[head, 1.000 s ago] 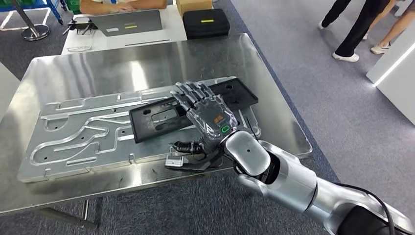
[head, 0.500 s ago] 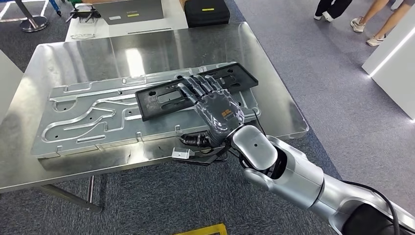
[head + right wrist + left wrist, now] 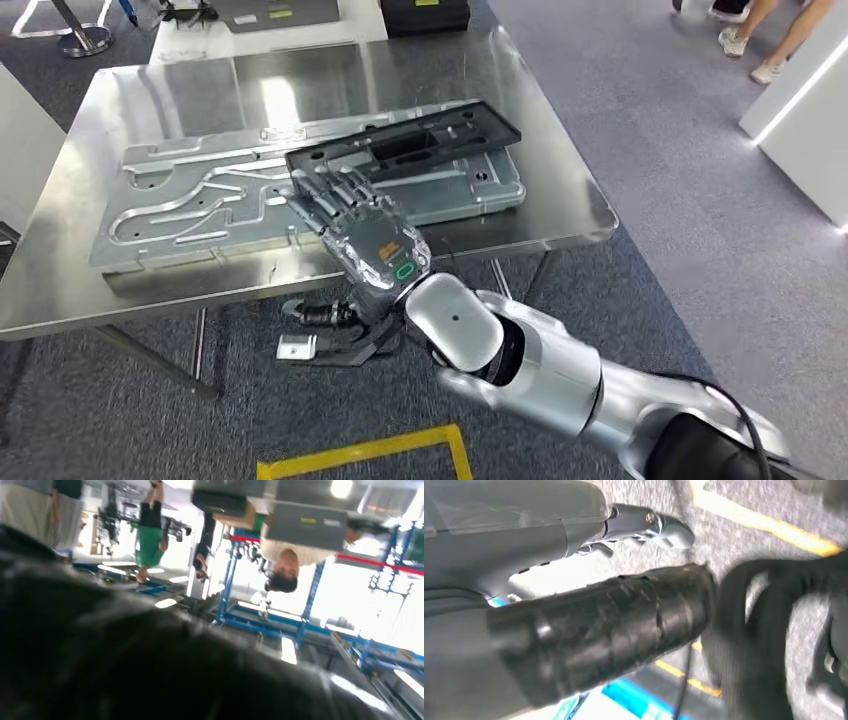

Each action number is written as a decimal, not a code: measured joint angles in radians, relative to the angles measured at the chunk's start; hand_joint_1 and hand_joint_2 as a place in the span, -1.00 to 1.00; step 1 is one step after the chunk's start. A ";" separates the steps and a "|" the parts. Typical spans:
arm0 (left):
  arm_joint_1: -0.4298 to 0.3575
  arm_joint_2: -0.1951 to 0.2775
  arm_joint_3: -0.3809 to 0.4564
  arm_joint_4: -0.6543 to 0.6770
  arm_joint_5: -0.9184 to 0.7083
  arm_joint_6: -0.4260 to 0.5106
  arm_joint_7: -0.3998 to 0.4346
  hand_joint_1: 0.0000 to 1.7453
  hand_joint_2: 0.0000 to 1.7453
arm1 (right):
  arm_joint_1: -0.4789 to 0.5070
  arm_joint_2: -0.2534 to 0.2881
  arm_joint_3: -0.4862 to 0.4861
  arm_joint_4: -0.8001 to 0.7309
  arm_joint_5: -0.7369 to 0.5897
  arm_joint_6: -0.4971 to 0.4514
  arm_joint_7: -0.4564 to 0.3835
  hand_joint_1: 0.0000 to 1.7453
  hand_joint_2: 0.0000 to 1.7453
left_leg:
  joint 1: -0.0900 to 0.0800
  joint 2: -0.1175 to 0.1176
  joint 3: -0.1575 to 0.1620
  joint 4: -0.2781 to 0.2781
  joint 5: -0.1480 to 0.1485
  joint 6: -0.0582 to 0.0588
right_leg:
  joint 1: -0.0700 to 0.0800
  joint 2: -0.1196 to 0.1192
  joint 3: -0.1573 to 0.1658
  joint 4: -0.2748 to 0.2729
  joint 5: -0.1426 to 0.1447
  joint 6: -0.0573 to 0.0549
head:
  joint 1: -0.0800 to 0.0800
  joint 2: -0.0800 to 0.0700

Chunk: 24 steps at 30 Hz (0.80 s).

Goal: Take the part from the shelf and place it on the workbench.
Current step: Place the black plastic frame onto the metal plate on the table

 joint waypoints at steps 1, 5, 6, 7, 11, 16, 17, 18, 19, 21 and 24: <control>-0.002 -0.004 0.000 0.015 -0.002 0.000 -0.001 -1.00 -1.00 | -0.002 0.007 0.003 0.003 -0.002 -0.001 0.000 -1.00 -1.00 | -0.003 -0.001 -0.001 -0.006 -0.001 0.010 | 0.001 0.000 -0.001 0.001 0.007 0.006 | 0.000 0.000; -0.003 -0.013 -0.002 0.043 -0.003 0.006 -0.001 -1.00 -1.00 | -0.003 0.015 0.011 0.012 -0.012 -0.004 -0.001 -1.00 -1.00 | -0.002 0.011 -0.042 -0.007 0.041 0.049 | -0.005 0.005 -0.033 0.064 -0.068 0.025 | 0.001 0.000; -0.003 -0.015 -0.002 0.047 -0.003 0.008 -0.001 -1.00 -1.00 | -0.004 0.015 0.013 0.013 -0.012 -0.004 -0.001 -1.00 -1.00 | -0.004 0.011 -0.056 -0.007 0.054 0.055 | -0.006 0.006 -0.048 0.120 -0.123 0.028 | 0.001 0.000; -0.003 -0.016 -0.002 0.051 -0.004 0.009 -0.001 -1.00 -1.00 | -0.003 0.015 0.014 0.014 -0.012 -0.004 -0.001 -1.00 -1.00 | -0.007 0.012 -0.072 -0.006 0.066 0.058 | -0.006 0.007 -0.061 0.184 -0.169 0.030 | 0.001 0.000; -0.003 -0.022 -0.002 0.060 -0.006 0.012 -0.001 -1.00 -1.00 | -0.001 0.016 0.020 0.016 -0.012 -0.005 -0.002 -1.00 -1.00 | -0.021 0.012 -0.132 -0.005 0.113 0.061 | 0.003 0.009 0.001 0.234 -0.152 0.010 | 0.001 0.000; 0.008 -0.031 -0.002 0.051 0.022 0.056 0.004 -1.00 -1.00 | -0.001 0.015 0.022 0.004 -0.015 -0.016 -0.001 -1.00 -1.00 | -0.022 0.016 -0.153 -0.018 0.164 0.044 | 0.036 0.000 0.198 -0.049 -0.147 -0.043 | 0.001 0.000; 0.014 -0.025 -0.003 0.035 0.039 0.085 0.008 -1.00 -1.00 | 0.002 0.007 0.022 -0.002 -0.018 -0.022 -0.002 -1.00 -1.00 | -0.019 0.017 -0.152 -0.025 0.173 0.037 | 0.036 -0.001 0.194 -0.058 -0.133 -0.043 | 0.002 0.000; 0.021 -0.019 -0.004 0.010 0.062 0.122 0.012 -1.00 -1.00 | 0.005 -0.005 0.022 -0.008 -0.023 -0.028 -0.002 -1.00 -1.00 | -0.017 0.016 -0.154 -0.026 0.171 0.032 | 0.035 -0.002 0.189 -0.070 -0.117 -0.045 | 0.002 0.000; 0.032 -0.011 -0.004 -0.022 0.092 0.165 0.015 -1.00 -1.00 | 0.010 -0.021 0.021 -0.014 -0.030 -0.034 -0.002 -1.00 -1.00 | -0.017 0.014 -0.161 -0.014 0.147 0.028 | 0.031 -0.003 0.183 -0.081 -0.100 -0.046 | 0.002 0.000; 0.063 0.007 -0.005 -0.107 0.171 0.285 0.010 -1.00 -1.00 | 0.024 -0.072 0.013 -0.029 -0.051 -0.049 -0.004 -1.00 -1.00 | -0.014 0.010 -0.184 0.069 0.048 0.022 | 0.026 -0.006 0.159 -0.092 -0.069 -0.046 | 0.001 0.000; 0.118 0.037 -0.006 -0.281 0.265 0.492 -0.009 -1.00 -1.00 | 0.072 -0.190 -0.034 -0.059 -0.089 -0.078 -0.026 -1.00 -1.00 | -0.009 0.010 -0.204 0.240 -0.035 0.011 | 0.021 -0.009 0.107 -0.079 -0.036 -0.035 | 0.001 0.000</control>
